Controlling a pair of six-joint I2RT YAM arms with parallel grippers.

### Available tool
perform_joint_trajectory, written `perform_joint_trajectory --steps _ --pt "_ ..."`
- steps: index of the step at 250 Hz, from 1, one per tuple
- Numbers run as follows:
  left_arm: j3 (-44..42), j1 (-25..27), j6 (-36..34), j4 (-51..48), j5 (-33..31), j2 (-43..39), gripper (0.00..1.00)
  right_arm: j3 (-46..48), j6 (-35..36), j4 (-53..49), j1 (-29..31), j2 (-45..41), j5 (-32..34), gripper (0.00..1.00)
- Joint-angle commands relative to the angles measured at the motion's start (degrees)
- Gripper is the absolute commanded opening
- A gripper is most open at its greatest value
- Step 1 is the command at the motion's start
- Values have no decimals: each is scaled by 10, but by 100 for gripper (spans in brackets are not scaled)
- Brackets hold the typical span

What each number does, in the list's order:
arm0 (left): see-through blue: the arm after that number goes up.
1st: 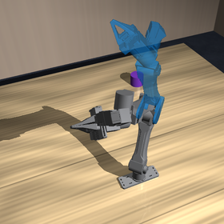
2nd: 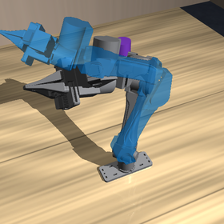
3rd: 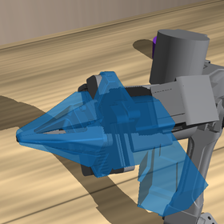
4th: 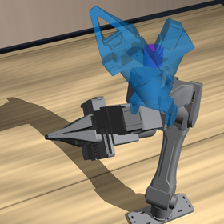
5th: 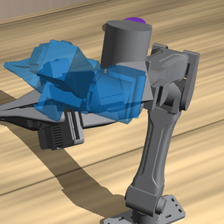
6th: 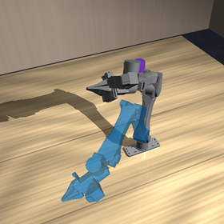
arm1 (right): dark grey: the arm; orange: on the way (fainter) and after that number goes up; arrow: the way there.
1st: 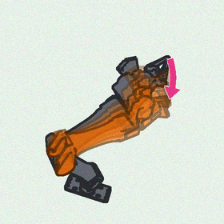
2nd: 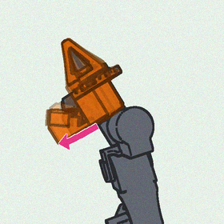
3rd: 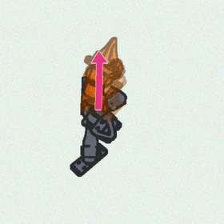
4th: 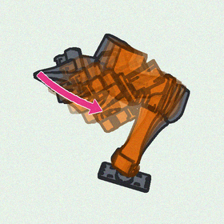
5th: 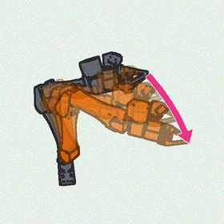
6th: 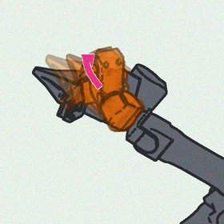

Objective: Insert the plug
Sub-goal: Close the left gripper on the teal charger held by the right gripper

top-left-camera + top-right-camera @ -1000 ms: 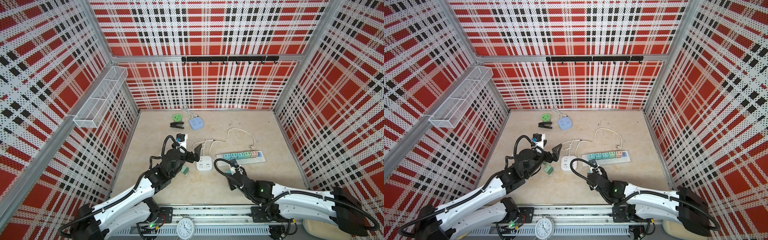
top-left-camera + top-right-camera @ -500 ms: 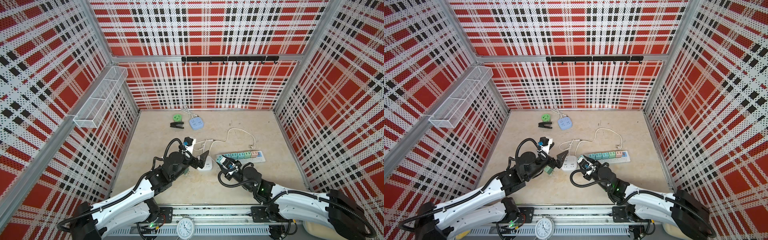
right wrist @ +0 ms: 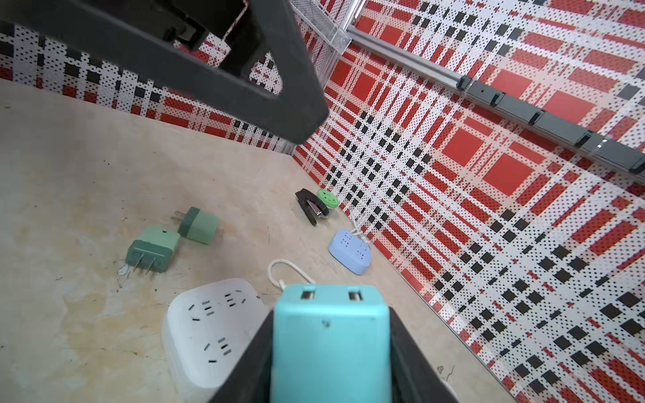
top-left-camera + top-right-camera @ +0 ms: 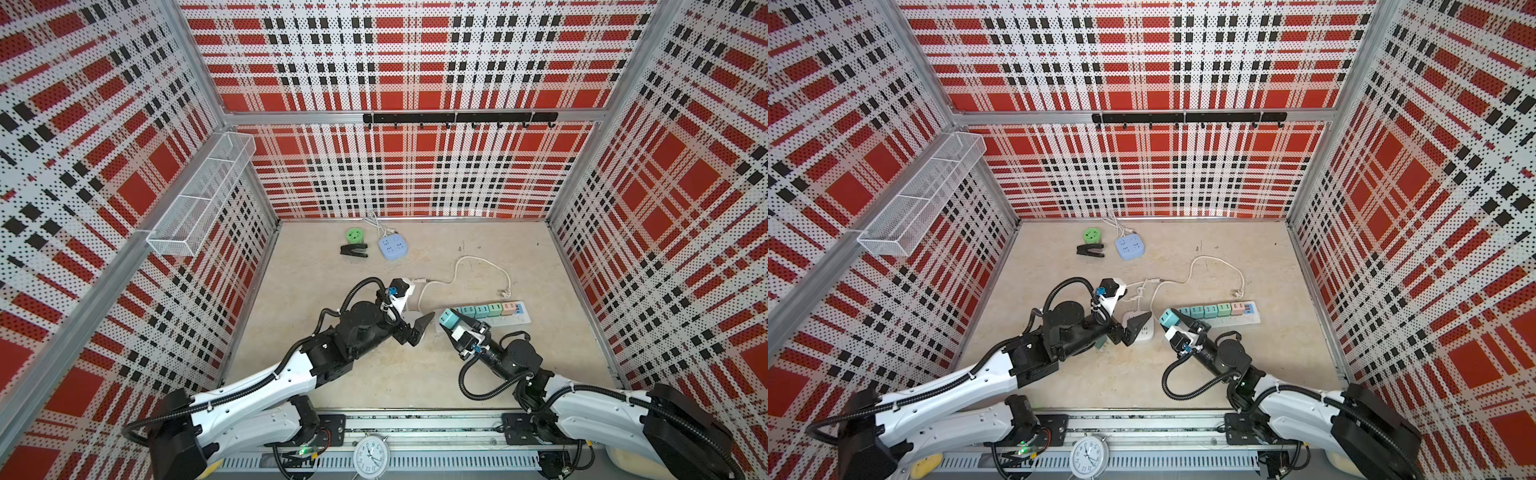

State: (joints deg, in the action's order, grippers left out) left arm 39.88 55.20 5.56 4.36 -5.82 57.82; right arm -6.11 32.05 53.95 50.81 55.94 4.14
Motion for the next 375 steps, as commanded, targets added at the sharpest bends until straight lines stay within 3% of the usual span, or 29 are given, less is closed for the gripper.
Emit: perform_joint_trajectory --steps 1,17,59,154,240,280,318,375 --pt "26 11 -26 -15 19 18 96 1 30 30 -2 -29 -7 0" --pt "33 13 -28 -20 29 33 95 -3 35 4 -1 -37 -3 0" --pt "56 21 -39 -39 46 67 95 20 52 77 -1 -19 -20 0" --pt "82 27 -45 -65 58 103 94 -2 66 92 -1 29 -23 0" --pt "105 27 -44 -86 71 134 93 -2 58 64 -1 -8 -65 0" --pt "122 27 -40 -101 94 153 86 -9 58 31 -2 -23 -78 0" --pt "135 27 -40 -117 98 168 72 -7 63 35 -1 -21 -72 0" --pt "154 27 -40 -136 121 193 64 -11 65 38 1 -14 -70 0"
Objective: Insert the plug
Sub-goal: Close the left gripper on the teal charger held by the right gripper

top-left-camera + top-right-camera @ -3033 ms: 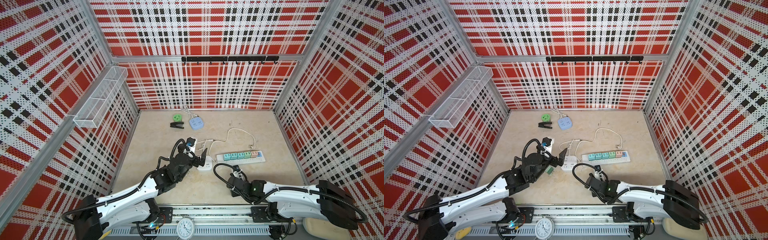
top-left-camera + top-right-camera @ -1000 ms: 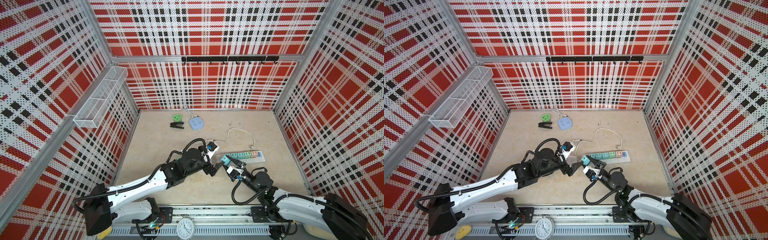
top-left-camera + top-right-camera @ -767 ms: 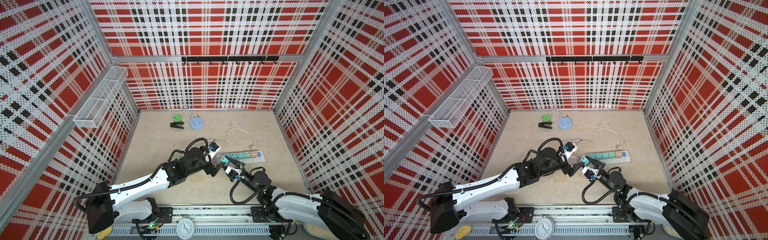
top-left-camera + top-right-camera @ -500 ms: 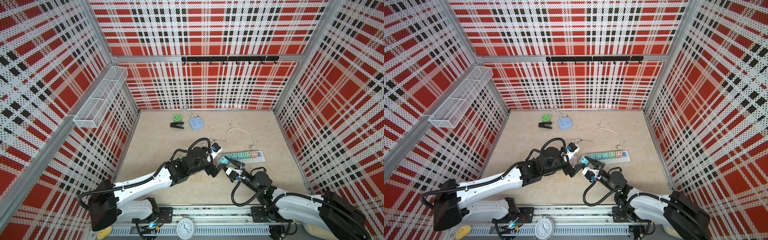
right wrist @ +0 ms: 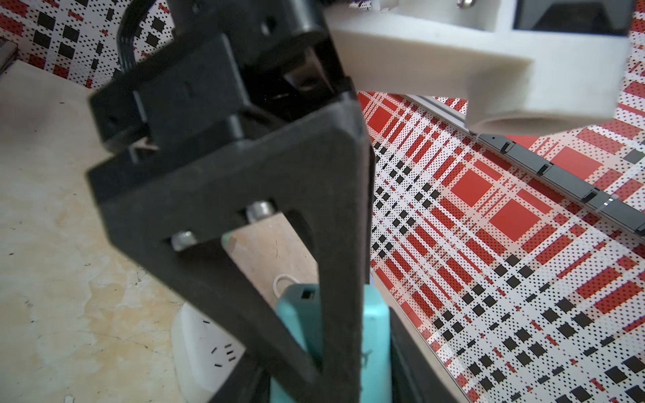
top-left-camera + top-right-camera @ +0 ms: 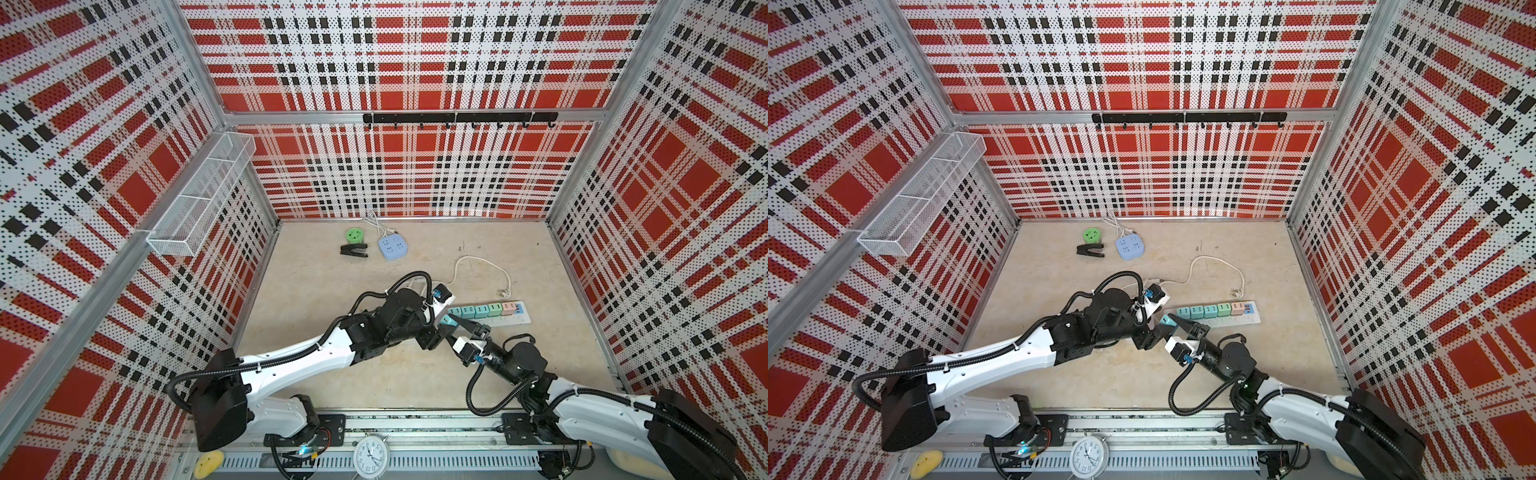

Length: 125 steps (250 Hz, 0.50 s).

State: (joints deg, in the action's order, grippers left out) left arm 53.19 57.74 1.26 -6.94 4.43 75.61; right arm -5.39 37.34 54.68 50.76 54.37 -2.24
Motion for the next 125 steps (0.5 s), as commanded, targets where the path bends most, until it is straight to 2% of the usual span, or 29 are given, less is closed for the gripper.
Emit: perform_joint_trajectory --steps 1,44,102,125 --pt "22 2 3 -23 19 15 64 -17 13 31 2 2 -5 0" --pt "38 2 3 -39 32 36 48 -17 22 32 5 5 6 0" --pt "40 2 -1 -43 37 38 13 -18 30 32 6 7 28 0" --pt "39 2 -2 -43 36 38 5 -18 31 32 7 8 33 0"
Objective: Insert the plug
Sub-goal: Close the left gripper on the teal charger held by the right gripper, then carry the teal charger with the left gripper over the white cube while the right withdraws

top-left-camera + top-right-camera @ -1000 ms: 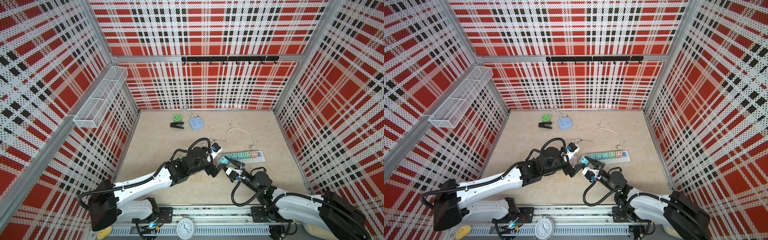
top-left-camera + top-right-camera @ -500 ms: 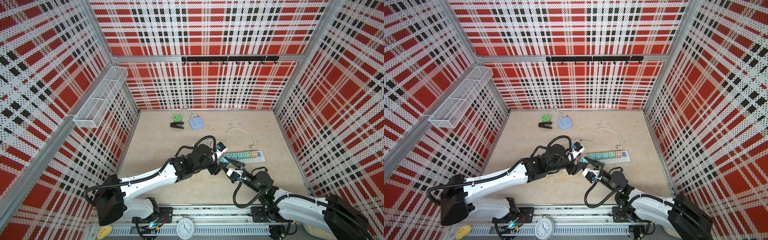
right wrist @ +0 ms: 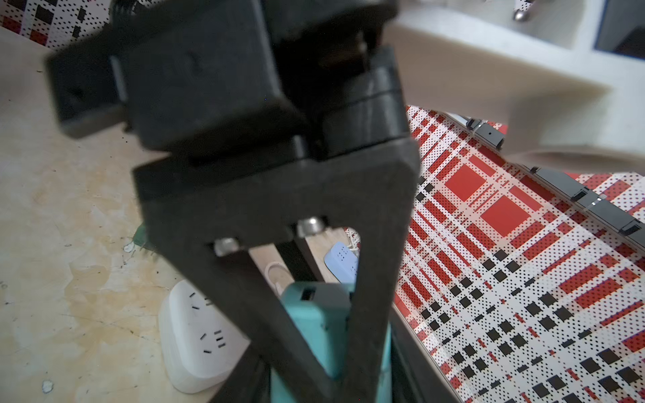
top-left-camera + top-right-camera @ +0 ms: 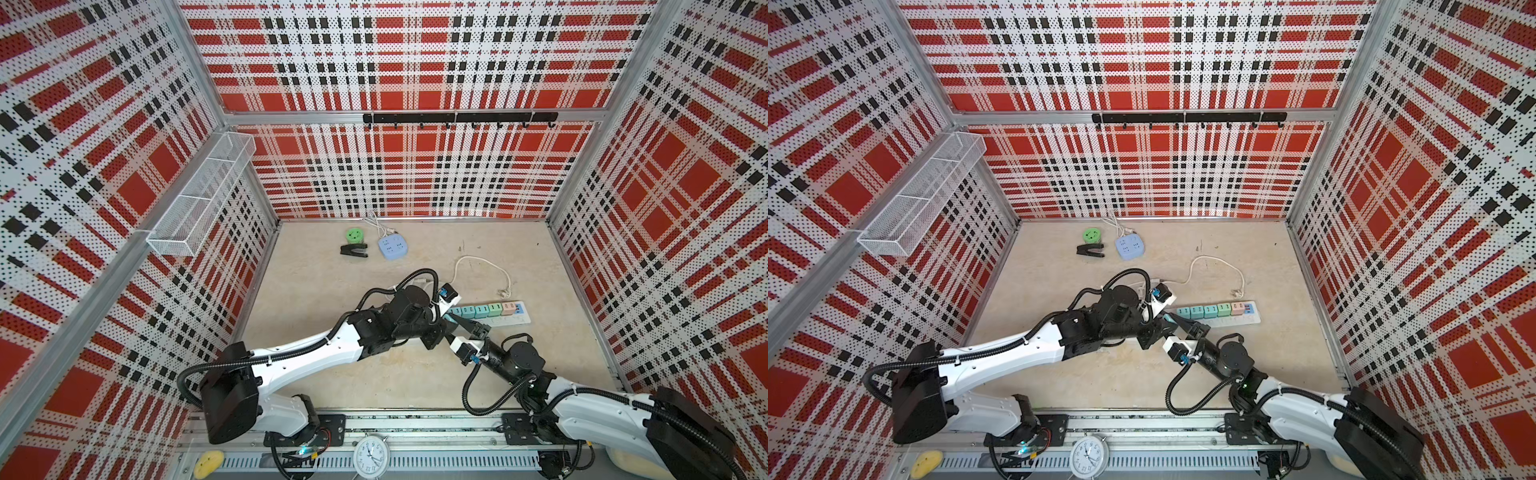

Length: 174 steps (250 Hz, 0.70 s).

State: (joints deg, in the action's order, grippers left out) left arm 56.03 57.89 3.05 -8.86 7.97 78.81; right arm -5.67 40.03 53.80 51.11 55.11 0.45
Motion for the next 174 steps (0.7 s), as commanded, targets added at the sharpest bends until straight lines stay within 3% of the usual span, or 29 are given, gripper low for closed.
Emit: perform_joint_trajectory --steps 1,18,28,55,58,61,64,99,123,149,174 --pt "11 0 -20 -24 1 6 5 -15 4 40 4 0 6 0" --pt "11 0 -19 -24 1 6 2 -15 5 41 5 -1 9 0" --pt "11 0 -21 -25 2 6 0 -16 3 40 6 0 10 11" --pt "9 -2 -20 -26 0 0 0 -13 -8 54 6 0 28 59" --pt "8 -3 -20 -26 0 -1 0 -12 -9 56 6 -1 30 71" --pt "6 -4 -19 -24 -1 -2 0 -11 -11 59 6 -1 32 92" --pt "4 -6 -18 -22 -1 -4 0 -10 -12 61 6 0 35 99" --pt "-31 -39 -3 9 -5 -41 0 3 -57 71 6 -9 75 100" --pt "-58 -70 -5 28 -44 -78 0 21 -101 75 5 -19 98 100" --pt "-84 -81 -14 47 -131 -123 0 39 -154 98 5 -34 203 100" --pt "-125 -83 -74 110 -134 -166 0 56 -172 111 6 -70 301 100"
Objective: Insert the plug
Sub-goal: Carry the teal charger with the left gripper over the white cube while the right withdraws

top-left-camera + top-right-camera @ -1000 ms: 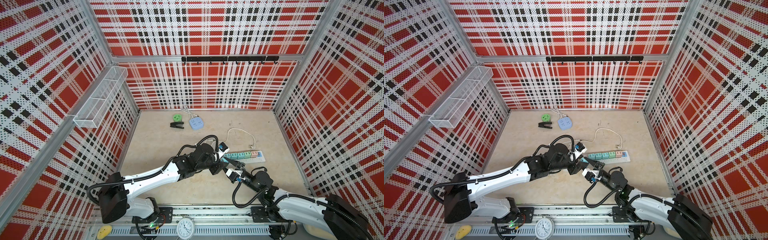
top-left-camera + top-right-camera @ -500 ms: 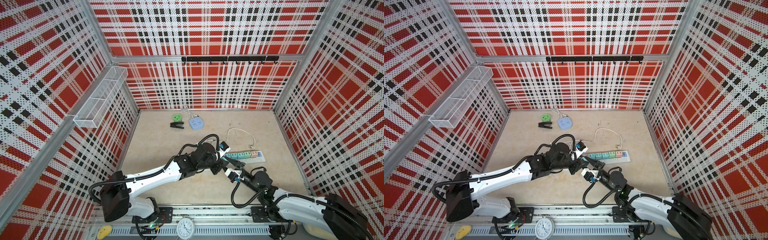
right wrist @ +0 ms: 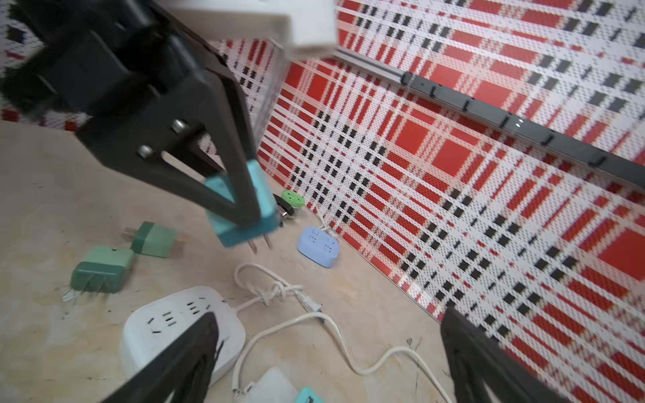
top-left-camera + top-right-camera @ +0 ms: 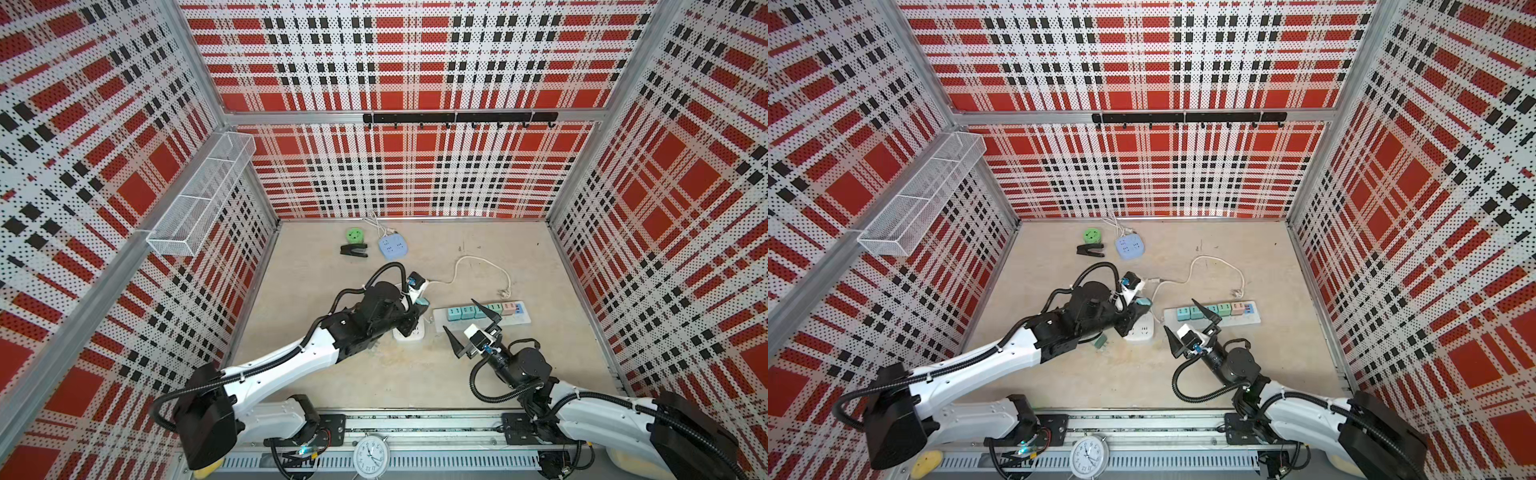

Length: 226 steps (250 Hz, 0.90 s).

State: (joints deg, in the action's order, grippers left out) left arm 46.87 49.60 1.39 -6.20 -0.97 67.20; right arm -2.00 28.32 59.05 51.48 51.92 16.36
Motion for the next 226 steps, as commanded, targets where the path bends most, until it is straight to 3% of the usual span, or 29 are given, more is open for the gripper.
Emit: perform_joint_trajectory --steps 1,25,65,90,129,163,226 --pt "-34 0 -61 85 -43 -52 0 21 -54 59 2 -40 145 100" --pt "-28 3 -108 93 -48 -77 0 30 -92 17 1 -107 205 100" --pt "33 -15 -151 63 -94 -101 0 11 -161 -205 -25 -251 144 100" --pt "93 -46 -254 -38 -17 -90 0 15 -186 -269 -32 -320 145 100" --pt "161 -90 -347 -205 8 -58 0 41 -195 -309 -36 -405 153 100" --pt "164 -103 -396 -268 24 -42 0 42 -215 -338 -50 -422 173 100" --pt "142 -96 -436 -287 78 28 0 39 -242 -313 -89 -356 132 100"
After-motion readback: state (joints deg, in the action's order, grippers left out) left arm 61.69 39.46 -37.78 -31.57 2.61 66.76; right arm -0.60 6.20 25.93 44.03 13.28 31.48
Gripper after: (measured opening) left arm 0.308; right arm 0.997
